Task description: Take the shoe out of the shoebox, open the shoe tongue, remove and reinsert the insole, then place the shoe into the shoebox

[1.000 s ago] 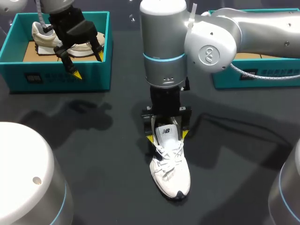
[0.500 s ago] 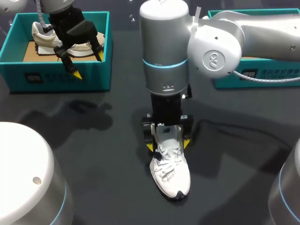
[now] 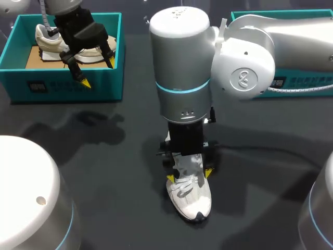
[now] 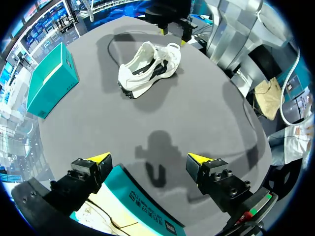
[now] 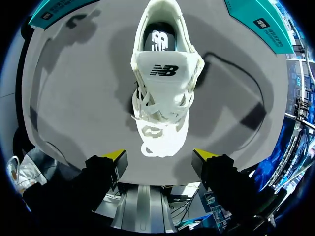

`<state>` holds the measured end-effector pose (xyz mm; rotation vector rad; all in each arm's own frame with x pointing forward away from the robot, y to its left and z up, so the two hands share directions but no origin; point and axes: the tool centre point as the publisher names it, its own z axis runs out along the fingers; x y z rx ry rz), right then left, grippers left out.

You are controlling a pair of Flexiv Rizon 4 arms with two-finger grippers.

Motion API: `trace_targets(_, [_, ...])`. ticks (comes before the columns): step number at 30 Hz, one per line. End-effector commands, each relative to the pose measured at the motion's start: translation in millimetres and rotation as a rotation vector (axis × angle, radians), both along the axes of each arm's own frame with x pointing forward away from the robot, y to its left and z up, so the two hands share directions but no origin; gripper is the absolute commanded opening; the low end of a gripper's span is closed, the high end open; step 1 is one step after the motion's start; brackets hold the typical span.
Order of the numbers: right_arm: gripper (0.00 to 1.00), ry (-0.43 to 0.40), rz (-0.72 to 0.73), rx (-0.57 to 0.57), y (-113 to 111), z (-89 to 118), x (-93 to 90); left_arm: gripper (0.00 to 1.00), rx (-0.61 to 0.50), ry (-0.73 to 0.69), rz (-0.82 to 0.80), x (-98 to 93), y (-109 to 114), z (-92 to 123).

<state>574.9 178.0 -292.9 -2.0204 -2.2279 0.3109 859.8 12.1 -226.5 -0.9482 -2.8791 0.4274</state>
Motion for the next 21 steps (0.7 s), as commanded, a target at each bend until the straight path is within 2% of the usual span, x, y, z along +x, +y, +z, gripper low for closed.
trace_targets(1, [0.46,-0.013,0.016,-0.023,5.0,5.1,-5.5,1.00,0.002,0.000,-0.001,0.3,-0.2,0.2])
trace_targets(9, [0.35,-0.018,0.063,-0.024,1.0,1.0,-1.5,1.00,0.002,0.000,-0.001,0.3,-0.2,0.2])
trace_targets(15, [0.33,-0.033,0.075,-0.044,-3.1,-1.0,7.9,1.00,0.002,0.000,-0.001,0.3,-0.2,0.2])
trace_targets(21, [0.33,-0.070,0.098,-0.056,-8.8,-1.8,26.5,1.00,0.002,0.000,-0.001,0.3,-0.2,0.2])
